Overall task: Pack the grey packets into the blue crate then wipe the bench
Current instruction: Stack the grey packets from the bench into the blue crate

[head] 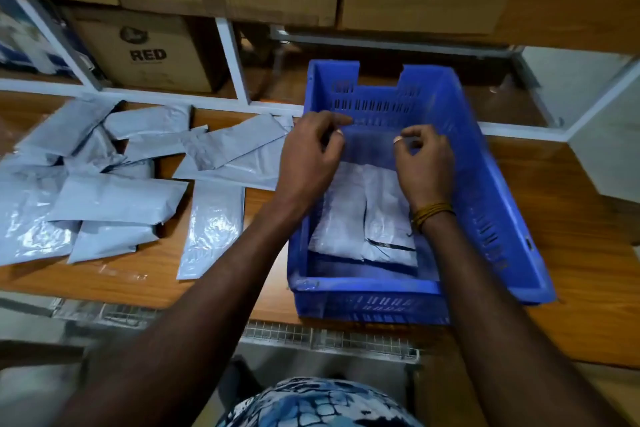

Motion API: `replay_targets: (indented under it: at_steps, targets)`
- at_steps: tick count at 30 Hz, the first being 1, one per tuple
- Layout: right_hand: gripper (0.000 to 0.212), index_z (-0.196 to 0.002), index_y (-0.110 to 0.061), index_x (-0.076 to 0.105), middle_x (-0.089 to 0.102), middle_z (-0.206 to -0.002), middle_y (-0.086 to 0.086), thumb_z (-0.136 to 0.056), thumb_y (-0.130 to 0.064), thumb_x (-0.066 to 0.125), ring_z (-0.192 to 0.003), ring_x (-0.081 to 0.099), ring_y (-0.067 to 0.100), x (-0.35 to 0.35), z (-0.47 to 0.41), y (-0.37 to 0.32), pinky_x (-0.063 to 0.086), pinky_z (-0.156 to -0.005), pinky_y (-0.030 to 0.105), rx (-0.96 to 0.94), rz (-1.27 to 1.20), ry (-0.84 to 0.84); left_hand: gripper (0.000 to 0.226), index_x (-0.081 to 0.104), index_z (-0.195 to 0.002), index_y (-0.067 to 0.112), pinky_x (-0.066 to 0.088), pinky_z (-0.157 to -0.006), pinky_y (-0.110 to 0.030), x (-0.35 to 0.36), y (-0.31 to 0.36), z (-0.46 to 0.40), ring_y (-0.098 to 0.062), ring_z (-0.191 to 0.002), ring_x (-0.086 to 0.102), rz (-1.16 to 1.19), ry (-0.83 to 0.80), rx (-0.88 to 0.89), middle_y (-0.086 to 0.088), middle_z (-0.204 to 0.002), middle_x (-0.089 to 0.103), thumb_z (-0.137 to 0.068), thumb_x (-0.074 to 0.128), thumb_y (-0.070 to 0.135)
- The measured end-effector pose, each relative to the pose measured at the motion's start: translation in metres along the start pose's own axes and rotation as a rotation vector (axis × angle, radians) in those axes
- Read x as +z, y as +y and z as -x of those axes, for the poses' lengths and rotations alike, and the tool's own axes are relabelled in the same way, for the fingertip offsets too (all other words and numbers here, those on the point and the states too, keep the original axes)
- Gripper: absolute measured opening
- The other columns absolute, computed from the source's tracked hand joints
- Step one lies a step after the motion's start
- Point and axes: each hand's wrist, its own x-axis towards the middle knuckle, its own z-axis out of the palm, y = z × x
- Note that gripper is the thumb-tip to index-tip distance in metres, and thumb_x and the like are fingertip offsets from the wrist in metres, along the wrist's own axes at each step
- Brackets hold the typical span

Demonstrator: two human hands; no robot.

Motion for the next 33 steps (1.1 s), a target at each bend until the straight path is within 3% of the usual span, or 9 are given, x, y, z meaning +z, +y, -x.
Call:
replay_targets:
  at_steps: [3, 5, 8, 11, 15, 20, 25, 30, 33]
  targets:
    - [0.014, -0.099, -0.021, 0.063, 0.061, -0.101, 0.006, -0.089, -0.03, 0.061, -0.09, 0.06, 0.019, 0.004, 0.026, -0.039, 0.051, -0.076, 0.036, -0.091, -0.229, -0.016, 0.022, 0.07, -0.1, 0.022, 0.046, -0.066, -0.021, -0.042, -0.023, 0.034, -0.007, -0.077, 0.061, 0.048, 0.18, -0.121, 0.005, -0.097, 0.068, -0.089, 0.054, 0.012]
    - [0.013, -0.098, -0.02, 0.063, 0.061, -0.097, 0.004, -0.088, -0.027, 0.062, -0.087, 0.059, 0.017, 0.016, 0.046, -0.066, 0.052, -0.079, 0.039, -0.138, -0.334, -0.094, 0.021, 0.069, -0.096, 0.025, 0.052, -0.063, -0.032, -0.059, -0.053, 0.053, -0.011, -0.07, 0.061, 0.028, 0.236, -0.277, 0.005, -0.091, 0.067, -0.089, 0.053, 0.014]
    - [0.013, -0.099, -0.021, 0.064, 0.059, -0.094, 0.003, -0.086, -0.021, 0.063, -0.082, 0.057, 0.011, 0.037, 0.077, -0.108, 0.05, -0.077, 0.032, -0.22, -0.372, -0.243, 0.021, 0.067, -0.094, 0.024, 0.053, -0.067, -0.042, -0.082, -0.093, 0.075, -0.016, -0.073, 0.061, -0.064, 0.282, -0.403, 0.005, -0.092, 0.065, -0.088, 0.051, 0.012]
    - [0.018, -0.104, -0.024, 0.063, 0.054, -0.101, 0.001, -0.087, -0.022, 0.064, -0.084, 0.058, 0.013, 0.059, 0.108, -0.14, 0.049, -0.079, 0.033, -0.257, -0.299, -0.433, 0.022, 0.066, -0.093, 0.024, 0.048, -0.068, -0.035, -0.106, -0.119, 0.085, -0.015, -0.08, 0.061, -0.181, 0.253, -0.439, 0.006, -0.097, 0.063, -0.086, 0.052, 0.008]
    - [0.031, -0.12, -0.029, 0.055, 0.047, -0.12, 0.004, -0.09, -0.035, 0.061, -0.093, 0.061, 0.026, 0.102, 0.138, -0.165, 0.047, -0.079, 0.031, -0.241, -0.048, -0.73, 0.02, 0.063, -0.101, 0.031, 0.049, -0.075, -0.033, -0.143, -0.16, 0.083, -0.013, -0.085, 0.061, -0.301, -0.005, -0.525, 0.003, -0.104, 0.059, -0.089, 0.056, 0.018]
    - [0.052, -0.135, -0.031, 0.045, 0.039, -0.138, 0.011, -0.088, -0.047, 0.059, -0.131, 0.042, 0.036, 0.185, 0.163, -0.168, 0.041, -0.104, 0.048, -0.114, 0.166, -0.913, 0.042, 0.062, -0.125, 0.023, 0.048, -0.09, -0.037, -0.192, -0.205, 0.07, -0.026, -0.113, 0.057, -0.445, -0.298, -0.466, -0.008, -0.124, 0.057, -0.085, 0.06, 0.013]
    - [0.064, -0.143, -0.028, 0.039, 0.025, -0.15, 0.018, -0.089, -0.057, 0.057, -0.139, 0.026, 0.043, 0.247, 0.175, -0.155, 0.032, -0.105, 0.053, -0.05, 0.383, -0.858, 0.064, 0.048, -0.14, 0.032, 0.044, -0.101, -0.047, -0.237, -0.253, 0.038, -0.029, -0.133, 0.041, -0.669, -0.671, -0.415, -0.009, -0.144, 0.047, -0.08, 0.065, 0.022]
    - [0.072, -0.147, -0.029, 0.033, 0.013, -0.157, 0.022, -0.087, -0.062, 0.056, -0.142, 0.016, 0.047, 0.282, 0.186, -0.145, 0.027, -0.11, 0.055, -0.02, 0.514, -0.788, 0.076, 0.024, -0.151, 0.045, 0.01, -0.114, -0.066, -0.263, -0.286, 0.016, -0.036, -0.151, 0.0, -0.923, -1.002, -0.378, -0.009, -0.163, 0.008, -0.089, 0.067, 0.03]
    - [0.069, -0.145, -0.029, 0.033, 0.017, -0.157, 0.022, -0.087, -0.058, 0.057, -0.139, 0.022, 0.047, 0.293, 0.194, -0.143, 0.03, -0.111, 0.053, -0.027, 0.592, -0.734, 0.092, 0.01, -0.153, 0.05, 0.005, -0.114, -0.068, -0.276, -0.293, 0.004, -0.037, -0.151, -0.009, -0.953, -1.166, -0.316, -0.007, -0.165, -0.006, -0.087, 0.071, 0.031]
